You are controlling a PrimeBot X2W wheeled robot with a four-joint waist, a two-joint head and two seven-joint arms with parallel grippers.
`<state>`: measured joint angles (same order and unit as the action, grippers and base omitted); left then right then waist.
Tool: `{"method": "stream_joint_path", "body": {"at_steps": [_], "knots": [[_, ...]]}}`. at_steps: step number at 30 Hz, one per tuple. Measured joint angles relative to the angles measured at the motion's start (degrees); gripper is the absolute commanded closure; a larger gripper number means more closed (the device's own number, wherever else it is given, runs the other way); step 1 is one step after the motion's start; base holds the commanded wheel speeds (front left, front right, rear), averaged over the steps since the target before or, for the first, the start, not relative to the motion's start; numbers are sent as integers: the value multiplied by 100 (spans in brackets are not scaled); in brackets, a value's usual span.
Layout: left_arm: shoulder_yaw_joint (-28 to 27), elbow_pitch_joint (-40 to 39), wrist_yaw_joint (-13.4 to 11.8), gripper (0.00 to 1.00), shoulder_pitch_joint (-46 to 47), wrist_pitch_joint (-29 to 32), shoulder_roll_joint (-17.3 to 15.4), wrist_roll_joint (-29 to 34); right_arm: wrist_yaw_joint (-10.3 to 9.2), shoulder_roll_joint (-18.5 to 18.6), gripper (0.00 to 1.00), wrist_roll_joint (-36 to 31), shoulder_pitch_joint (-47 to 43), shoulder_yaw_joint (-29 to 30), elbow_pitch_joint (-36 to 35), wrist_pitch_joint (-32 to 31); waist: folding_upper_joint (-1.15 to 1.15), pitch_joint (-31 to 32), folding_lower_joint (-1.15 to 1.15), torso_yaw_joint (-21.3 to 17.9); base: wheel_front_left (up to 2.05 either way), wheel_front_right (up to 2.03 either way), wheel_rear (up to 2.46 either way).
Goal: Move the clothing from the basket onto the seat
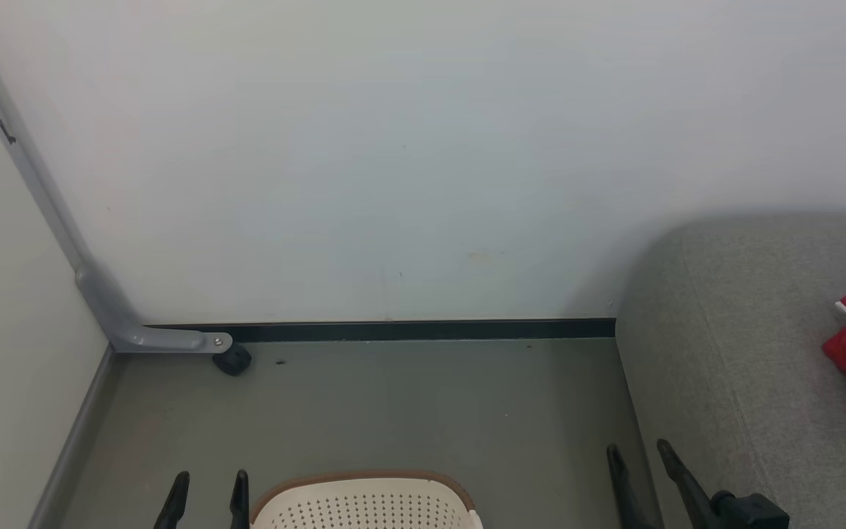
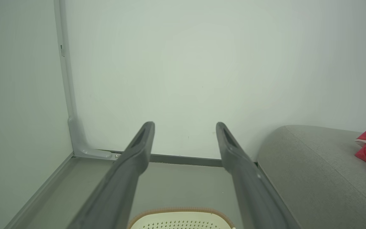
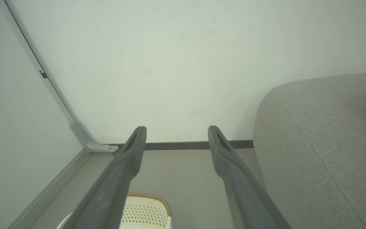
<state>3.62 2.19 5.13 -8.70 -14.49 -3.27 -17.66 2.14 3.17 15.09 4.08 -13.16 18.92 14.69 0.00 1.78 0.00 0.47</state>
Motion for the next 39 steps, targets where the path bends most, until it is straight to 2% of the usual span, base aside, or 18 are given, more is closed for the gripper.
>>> {"method": "stream_joint_path", "body": {"at_steps": [7, 8, 13, 18, 39], "knots": [[-37, 2, 44, 0, 0, 0, 3, -1, 41, -4, 0, 0, 7, -5, -16, 0, 0, 29, 0, -23, 0, 0, 0], [-37, 15, 44, 100, -1, 1, 5, -1, 40, -5, 100, 0, 3, -8, -1, 0, 0, 33, 0, -28, 0, 0, 0], [2, 409, 43, 100, -98, 13, 14, 0, 40, -23, 100, 2, -329, -34, 361, -10, 0, 34, 0, -28, 0, 0, 0], [-9, 481, 44, 100, -116, 82, 15, -167, 40, -30, 100, 211, -357, 49, 376, -60, 0, 22, 0, -30, 0, 0, 0], [-207, 700, 49, 100, 126, 565, 18, -1875, 125, -43, 100, 1940, -327, 530, 313, -575, 0, -25, 0, -35, 0, 0, 0]]}}
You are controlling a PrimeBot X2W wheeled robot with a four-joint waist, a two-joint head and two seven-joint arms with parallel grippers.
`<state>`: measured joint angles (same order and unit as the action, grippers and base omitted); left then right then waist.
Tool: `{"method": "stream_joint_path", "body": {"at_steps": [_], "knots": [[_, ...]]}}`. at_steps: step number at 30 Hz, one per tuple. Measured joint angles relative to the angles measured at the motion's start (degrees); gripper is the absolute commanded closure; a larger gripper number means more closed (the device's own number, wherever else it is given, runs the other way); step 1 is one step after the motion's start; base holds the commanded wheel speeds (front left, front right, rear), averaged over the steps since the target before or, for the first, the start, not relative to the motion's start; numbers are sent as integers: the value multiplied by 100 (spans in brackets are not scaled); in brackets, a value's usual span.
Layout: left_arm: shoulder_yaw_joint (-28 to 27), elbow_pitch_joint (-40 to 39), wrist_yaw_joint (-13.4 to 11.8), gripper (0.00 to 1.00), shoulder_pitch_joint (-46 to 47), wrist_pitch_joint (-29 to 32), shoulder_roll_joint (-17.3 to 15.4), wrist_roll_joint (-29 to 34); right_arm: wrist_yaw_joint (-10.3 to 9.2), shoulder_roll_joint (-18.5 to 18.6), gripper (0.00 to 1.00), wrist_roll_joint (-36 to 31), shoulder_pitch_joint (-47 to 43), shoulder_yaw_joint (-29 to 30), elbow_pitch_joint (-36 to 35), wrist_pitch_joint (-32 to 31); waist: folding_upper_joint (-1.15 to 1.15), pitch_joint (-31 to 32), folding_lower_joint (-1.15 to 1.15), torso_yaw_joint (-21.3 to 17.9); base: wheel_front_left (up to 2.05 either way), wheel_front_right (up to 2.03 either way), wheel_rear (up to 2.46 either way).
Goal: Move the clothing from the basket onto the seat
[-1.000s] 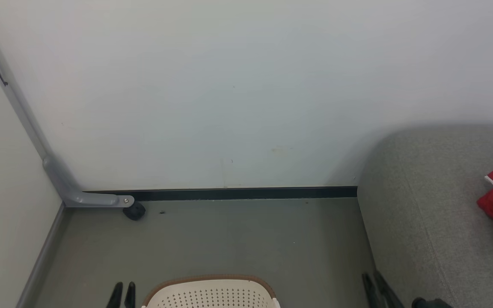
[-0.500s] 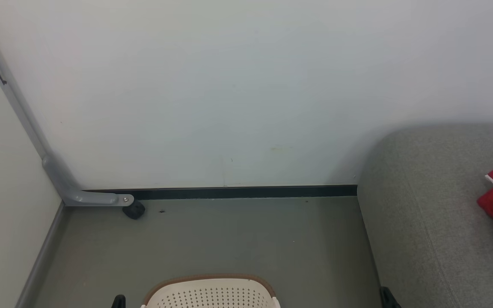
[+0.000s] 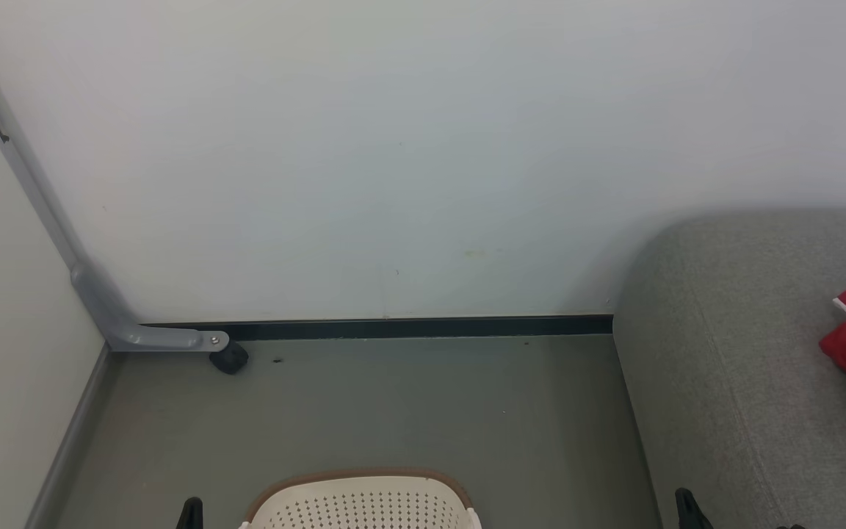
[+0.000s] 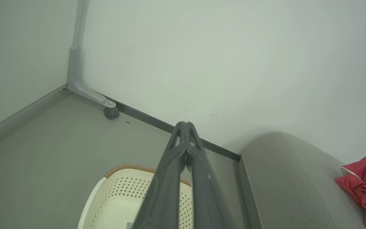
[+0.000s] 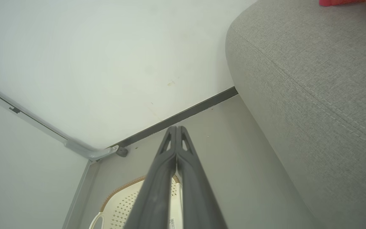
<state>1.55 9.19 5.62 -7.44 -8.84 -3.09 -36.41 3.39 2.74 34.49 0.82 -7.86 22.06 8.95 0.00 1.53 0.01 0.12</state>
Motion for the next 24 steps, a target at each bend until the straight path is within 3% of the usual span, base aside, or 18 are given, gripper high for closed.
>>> {"method": "stream_joint_path", "body": {"at_steps": [24], "knots": [[-233, 271, 51, 100, 375, 533, 8, -1807, 103, -8, 100, 1902, 114, 534, -157, -543, 0, -55, 0, -4, 0, 0, 0]]}}
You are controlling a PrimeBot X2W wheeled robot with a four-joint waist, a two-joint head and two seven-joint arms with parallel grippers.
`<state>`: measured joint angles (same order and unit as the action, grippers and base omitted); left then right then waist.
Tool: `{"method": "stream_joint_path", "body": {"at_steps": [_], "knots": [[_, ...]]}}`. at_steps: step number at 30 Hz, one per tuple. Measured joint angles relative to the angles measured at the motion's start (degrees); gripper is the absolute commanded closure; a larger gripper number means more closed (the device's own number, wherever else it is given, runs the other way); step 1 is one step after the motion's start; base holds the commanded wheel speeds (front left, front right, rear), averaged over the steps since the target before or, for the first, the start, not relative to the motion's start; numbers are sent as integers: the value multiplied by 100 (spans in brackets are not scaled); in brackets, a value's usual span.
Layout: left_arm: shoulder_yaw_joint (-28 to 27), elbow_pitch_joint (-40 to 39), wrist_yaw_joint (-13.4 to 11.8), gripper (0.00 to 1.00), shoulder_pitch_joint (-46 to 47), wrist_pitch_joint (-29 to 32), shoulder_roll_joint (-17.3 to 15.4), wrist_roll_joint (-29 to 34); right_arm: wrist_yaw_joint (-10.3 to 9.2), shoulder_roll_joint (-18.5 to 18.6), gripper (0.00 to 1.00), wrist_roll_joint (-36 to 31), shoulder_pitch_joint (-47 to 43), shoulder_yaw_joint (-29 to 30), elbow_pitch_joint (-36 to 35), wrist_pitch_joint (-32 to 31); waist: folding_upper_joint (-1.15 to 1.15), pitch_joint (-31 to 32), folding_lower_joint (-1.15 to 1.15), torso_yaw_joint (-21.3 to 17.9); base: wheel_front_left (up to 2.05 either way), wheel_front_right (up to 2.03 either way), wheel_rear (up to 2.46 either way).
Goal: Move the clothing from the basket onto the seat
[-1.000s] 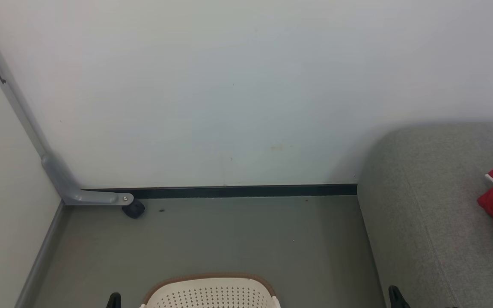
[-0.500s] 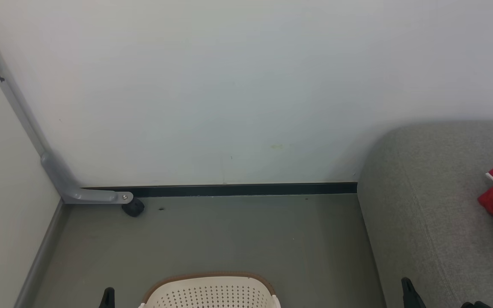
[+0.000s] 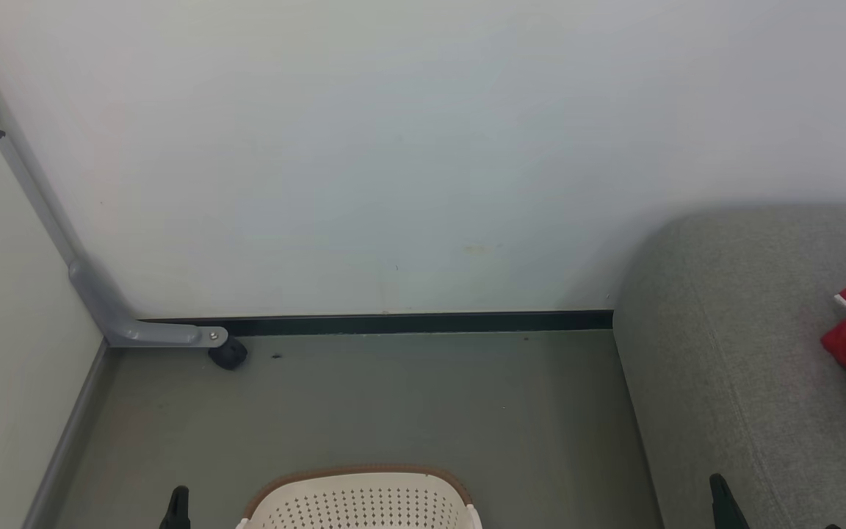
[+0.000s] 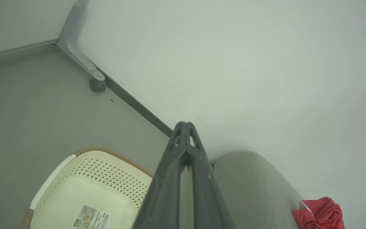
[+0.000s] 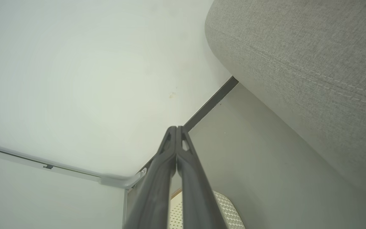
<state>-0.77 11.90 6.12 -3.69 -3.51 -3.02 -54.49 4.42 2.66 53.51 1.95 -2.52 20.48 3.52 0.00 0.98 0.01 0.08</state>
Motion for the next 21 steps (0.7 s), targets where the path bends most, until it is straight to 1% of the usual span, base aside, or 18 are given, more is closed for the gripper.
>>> {"method": "stream_joint_path", "body": {"at_steps": [21], "knots": [[-182, 234, 45, 100, 303, 441, 33, -1605, 97, -10, 100, 1651, 113, 448, -137, -428, 0, -48, 0, -3, 0, 0, 0]]}}
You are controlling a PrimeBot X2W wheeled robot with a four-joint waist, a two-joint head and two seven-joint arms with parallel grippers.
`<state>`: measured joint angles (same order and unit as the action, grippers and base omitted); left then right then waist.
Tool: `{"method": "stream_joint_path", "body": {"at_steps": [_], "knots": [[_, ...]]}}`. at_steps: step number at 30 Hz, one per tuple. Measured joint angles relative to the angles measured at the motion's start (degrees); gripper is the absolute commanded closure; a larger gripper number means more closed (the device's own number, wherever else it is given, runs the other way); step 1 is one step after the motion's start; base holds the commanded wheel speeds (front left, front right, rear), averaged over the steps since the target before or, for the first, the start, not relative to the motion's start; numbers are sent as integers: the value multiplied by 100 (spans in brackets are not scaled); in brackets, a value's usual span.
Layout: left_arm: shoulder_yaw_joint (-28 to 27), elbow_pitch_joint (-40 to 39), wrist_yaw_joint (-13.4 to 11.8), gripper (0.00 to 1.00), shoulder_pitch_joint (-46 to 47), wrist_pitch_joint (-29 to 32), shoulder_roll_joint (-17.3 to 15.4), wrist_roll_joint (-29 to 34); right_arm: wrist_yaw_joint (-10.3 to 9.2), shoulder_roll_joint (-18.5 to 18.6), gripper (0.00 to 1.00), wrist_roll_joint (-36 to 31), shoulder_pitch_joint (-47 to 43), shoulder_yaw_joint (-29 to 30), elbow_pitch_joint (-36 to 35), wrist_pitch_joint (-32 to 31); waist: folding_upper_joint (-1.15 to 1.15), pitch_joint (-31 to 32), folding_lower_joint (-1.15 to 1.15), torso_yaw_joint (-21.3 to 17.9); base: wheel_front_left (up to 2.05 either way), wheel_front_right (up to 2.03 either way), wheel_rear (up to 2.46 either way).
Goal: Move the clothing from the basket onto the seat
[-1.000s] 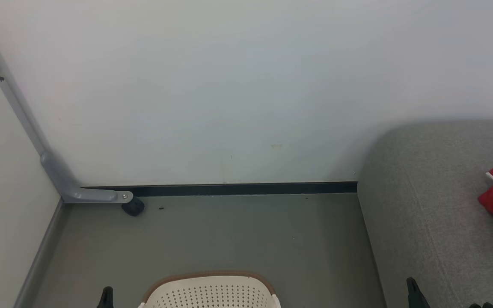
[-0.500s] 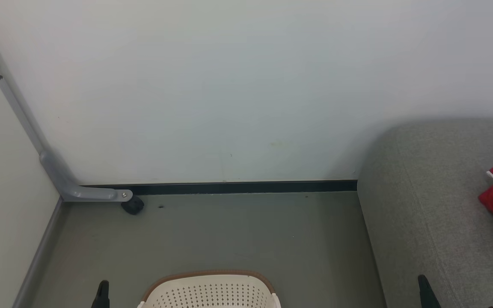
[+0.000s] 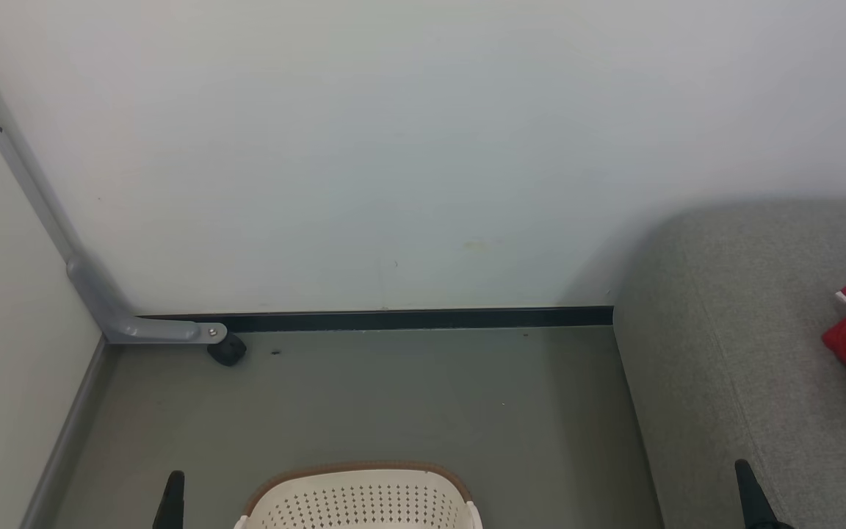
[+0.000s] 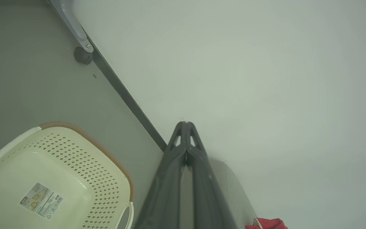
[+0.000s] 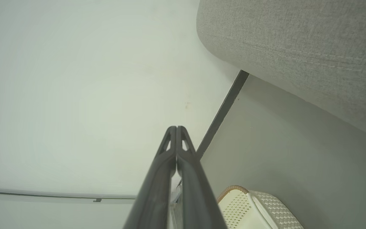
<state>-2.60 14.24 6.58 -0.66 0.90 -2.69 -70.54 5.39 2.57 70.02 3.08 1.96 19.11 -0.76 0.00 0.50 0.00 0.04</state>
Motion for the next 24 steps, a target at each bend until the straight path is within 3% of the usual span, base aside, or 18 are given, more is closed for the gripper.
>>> {"method": "stream_joint_path", "body": {"at_steps": [24], "knots": [[-209, 229, 49, 100, 413, 483, 20, -1831, 118, -9, 100, 1869, 115, 515, -145, -500, 0, -55, -1, -4, 0, 0, 0]]}}
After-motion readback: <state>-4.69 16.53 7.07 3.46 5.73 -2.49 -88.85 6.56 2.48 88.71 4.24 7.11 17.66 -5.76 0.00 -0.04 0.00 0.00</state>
